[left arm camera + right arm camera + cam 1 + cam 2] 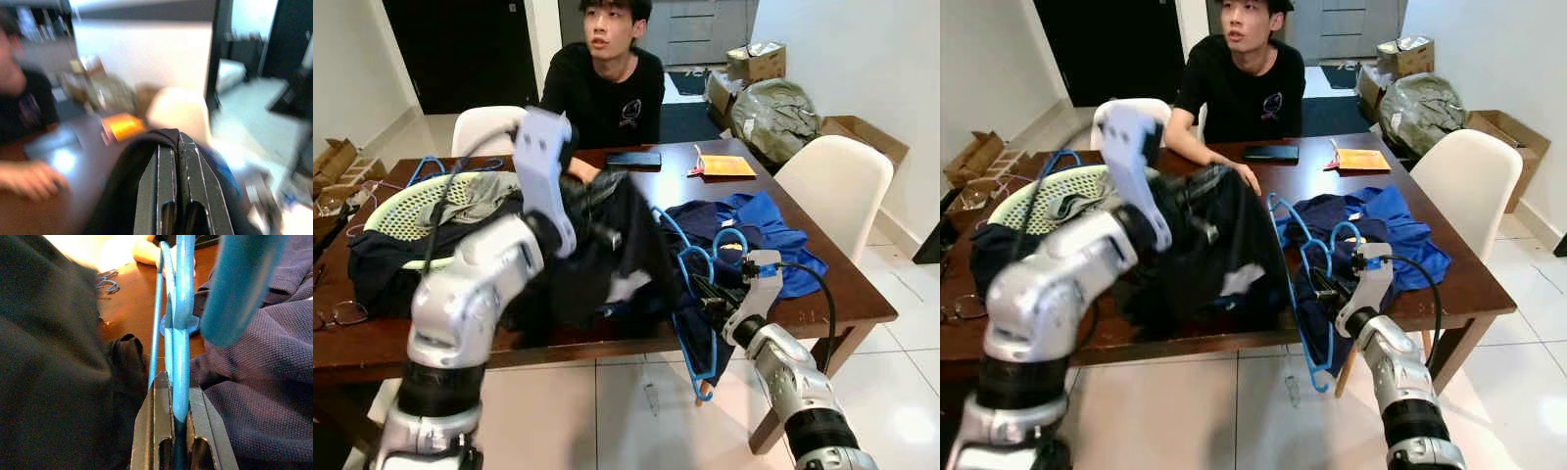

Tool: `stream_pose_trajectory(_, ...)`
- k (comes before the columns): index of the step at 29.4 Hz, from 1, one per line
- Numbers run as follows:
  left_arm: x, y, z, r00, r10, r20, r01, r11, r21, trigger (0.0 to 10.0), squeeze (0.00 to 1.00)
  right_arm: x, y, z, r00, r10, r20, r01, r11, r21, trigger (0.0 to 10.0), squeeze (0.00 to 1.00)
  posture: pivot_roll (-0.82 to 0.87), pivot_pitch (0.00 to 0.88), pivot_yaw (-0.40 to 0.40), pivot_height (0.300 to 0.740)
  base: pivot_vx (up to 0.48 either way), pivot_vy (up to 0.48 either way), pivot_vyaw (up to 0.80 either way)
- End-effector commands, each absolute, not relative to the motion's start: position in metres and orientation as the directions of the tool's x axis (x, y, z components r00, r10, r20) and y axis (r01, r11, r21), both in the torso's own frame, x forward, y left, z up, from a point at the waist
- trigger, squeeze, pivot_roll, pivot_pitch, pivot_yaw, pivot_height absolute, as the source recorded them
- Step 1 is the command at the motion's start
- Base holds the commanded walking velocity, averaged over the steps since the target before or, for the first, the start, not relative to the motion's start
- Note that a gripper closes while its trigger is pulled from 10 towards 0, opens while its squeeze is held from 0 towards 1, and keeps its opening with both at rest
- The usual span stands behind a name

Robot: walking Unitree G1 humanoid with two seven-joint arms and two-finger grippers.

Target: Hang hanger

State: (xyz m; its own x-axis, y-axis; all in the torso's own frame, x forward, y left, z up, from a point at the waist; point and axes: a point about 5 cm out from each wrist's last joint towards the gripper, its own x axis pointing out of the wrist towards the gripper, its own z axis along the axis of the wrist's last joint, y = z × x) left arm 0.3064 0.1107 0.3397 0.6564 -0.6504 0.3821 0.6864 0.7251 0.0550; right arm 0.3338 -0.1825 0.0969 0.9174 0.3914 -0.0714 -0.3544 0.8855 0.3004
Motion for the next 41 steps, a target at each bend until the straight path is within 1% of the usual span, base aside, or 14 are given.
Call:
stream_pose_trajectory(1,0.304,0.118,0.351,0.634,-0.648,0.421,0.694,0.717,0.058,0.0,0.00,0.332,-0.182,0.090,0.919,0.382,-0.100,-0.335,0.887,0.318,10.0,0.00,0.06,0.000,0.035,0.740,0.000,0.000,0.00)
stream_pose_trajectory(3,0.301,0.130,0.385,0.582,-0.618,0.528,0.698,0.713,0.065,0.0,0.00,0.332,-0.182,0.089,0.919,0.381,-0.100,-0.333,0.888,0.319,10.0,0.00,0.06,0.000,0.034,0.740,0.000,0.000,0.00)
stream_pose_trajectory(7,0.299,0.134,0.395,0.563,-0.608,0.560,0.702,0.709,0.064,0.0,0.00,0.332,-0.182,0.089,0.919,0.380,-0.100,-0.332,0.888,0.319,10.0,0.00,0.06,0.000,0.034,0.740,0.000,0.000,0.00)
stream_pose_trajectory(8,0.295,0.147,0.412,0.545,-0.567,0.618,0.691,0.721,0.052,0.0,0.00,0.332,-0.182,0.089,0.920,0.379,-0.100,-0.331,0.888,0.320,10.0,0.00,0.06,0.000,0.031,0.740,0.000,0.000,0.00)
stream_pose_trajectory(11,0.292,0.159,0.423,0.534,-0.534,0.656,0.683,0.730,0.038,0.0,0.00,0.331,-0.183,0.089,0.920,0.379,-0.101,-0.331,0.888,0.320,10.0,0.00,0.06,0.000,0.030,0.740,0.000,0.000,0.00)
stream_pose_trajectory(13,0.290,0.182,0.428,0.566,-0.470,0.678,0.639,0.769,0.000,0.0,0.00,0.331,-0.184,0.089,0.920,0.379,-0.103,-0.331,0.888,0.319,10.0,0.00,0.07,0.000,0.023,0.740,0.000,0.000,0.00)
stream_pose_trajectory(16,0.292,0.190,0.423,0.601,-0.449,0.661,0.609,0.793,-0.016,0.0,0.00,0.331,-0.185,0.090,0.919,0.380,-0.104,-0.331,0.888,0.318,10.0,0.00,0.06,0.000,0.022,0.740,0.000,0.000,0.00)
stream_pose_trajectory(17,0.295,0.199,0.413,0.648,-0.426,0.631,0.572,0.820,-0.034,0.0,0.00,0.331,-0.185,0.089,0.918,0.381,-0.106,-0.332,0.888,0.317,10.0,0.00,0.06,0.000,0.017,0.740,0.000,0.000,0.00)
stream_pose_trajectory(18,0.295,0.199,0.413,0.648,-0.426,0.631,0.572,0.820,-0.034,0.0,0.00,0.331,-0.185,0.089,0.918,0.381,-0.106,-0.332,0.888,0.317,10.0,0.00,0.06,0.000,0.017,0.740,0.000,0.000,0.00)
stream_pose_trajectory(20,0.299,0.213,0.397,0.716,-0.383,0.584,0.508,0.860,-0.059,0.0,0.00,0.331,-0.185,0.089,0.917,0.384,-0.109,-0.334,0.888,0.314,10.0,0.00,0.06,0.000,0.010,0.740,0.000,0.000,0.00)
stream_pose_trajectory(23,0.301,0.219,0.391,0.741,-0.363,0.566,0.479,0.875,-0.066,0.0,0.00,0.331,-0.186,0.089,0.916,0.385,-0.111,-0.335,0.888,0.314,10.0,0.00,0.06,0.000,0.010,0.740,0.000,0.000,0.00)
stream_pose_trajectory(28,0.305,0.246,0.376,0.813,-0.276,0.512,0.375,0.922,-0.099,0.0,0.00,0.331,-0.186,0.089,0.916,0.386,-0.114,-0.336,0.889,0.312,10.0,0.00,0.06,0.000,0.010,0.740,0.000,0.000,0.00)
stream_pose_trajectory(37,0.311,0.255,0.360,0.866,-0.223,0.447,0.294,0.951,-0.095,0.0,0.00,0.332,-0.186,0.089,0.916,0.384,-0.113,-0.335,0.889,0.312,10.0,0.00,0.06,0.000,0.010,0.740,0.000,0.000,0.00)
stream_pose_trajectory(41,0.322,0.235,0.340,0.888,-0.272,0.372,0.308,0.951,-0.040,0.0,0.00,0.332,-0.186,0.089,0.917,0.384,-0.113,-0.334,0.889,0.312,10.0,0.00,0.06,0.000,0.009,0.740,0.000,0.000,0.00)
